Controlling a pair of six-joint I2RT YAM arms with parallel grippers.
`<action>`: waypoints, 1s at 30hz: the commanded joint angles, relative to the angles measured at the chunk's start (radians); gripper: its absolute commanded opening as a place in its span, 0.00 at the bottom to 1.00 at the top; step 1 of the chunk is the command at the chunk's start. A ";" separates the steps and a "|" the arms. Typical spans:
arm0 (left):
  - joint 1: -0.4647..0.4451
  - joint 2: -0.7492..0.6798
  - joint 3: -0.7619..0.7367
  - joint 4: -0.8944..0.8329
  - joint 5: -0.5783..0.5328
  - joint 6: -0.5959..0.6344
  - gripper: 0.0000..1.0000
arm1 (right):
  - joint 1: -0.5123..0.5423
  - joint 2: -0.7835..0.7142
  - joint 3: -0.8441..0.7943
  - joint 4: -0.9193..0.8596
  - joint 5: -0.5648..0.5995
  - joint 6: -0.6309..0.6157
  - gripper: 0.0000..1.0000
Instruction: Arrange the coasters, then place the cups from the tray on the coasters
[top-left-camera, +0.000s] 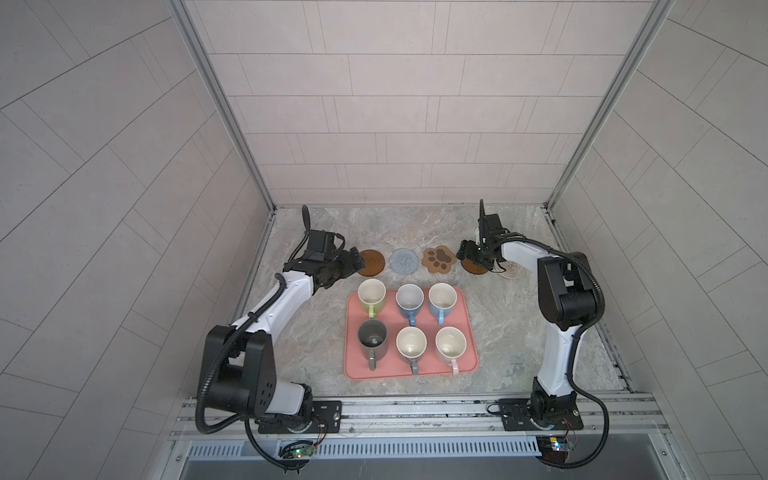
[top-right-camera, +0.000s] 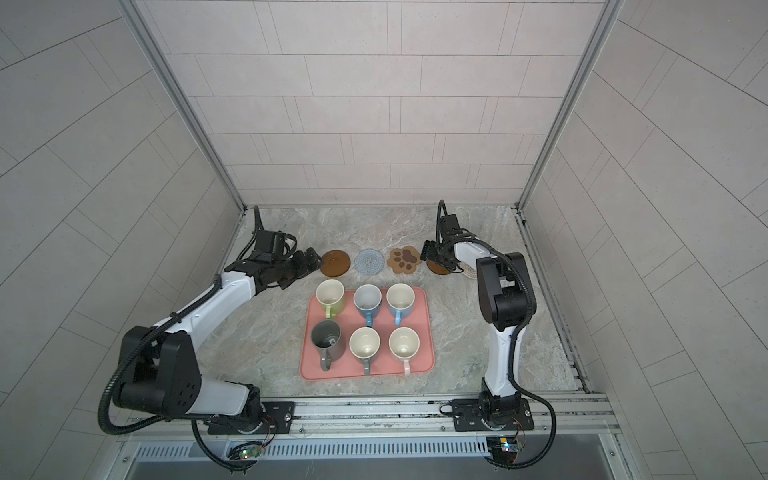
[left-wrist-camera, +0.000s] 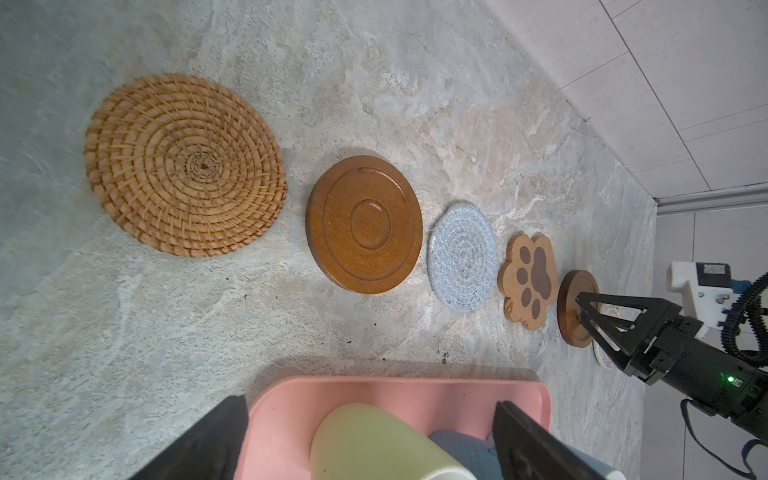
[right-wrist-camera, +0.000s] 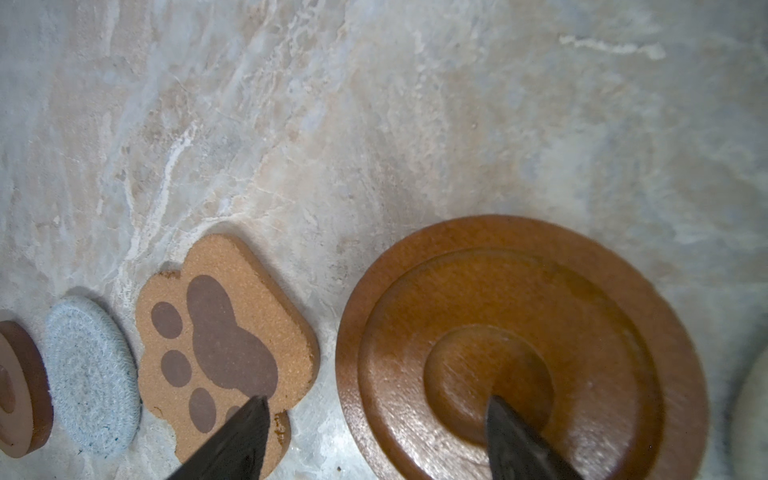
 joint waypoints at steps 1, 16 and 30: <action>0.004 -0.001 0.001 0.017 -0.003 -0.012 1.00 | 0.007 -0.008 -0.009 -0.139 0.022 0.018 0.84; 0.004 -0.003 -0.003 0.016 -0.004 -0.009 1.00 | -0.001 -0.007 0.164 -0.202 0.039 0.009 0.84; 0.004 0.007 0.007 0.020 -0.001 -0.012 1.00 | -0.155 -0.200 -0.032 -0.168 0.065 -0.007 0.84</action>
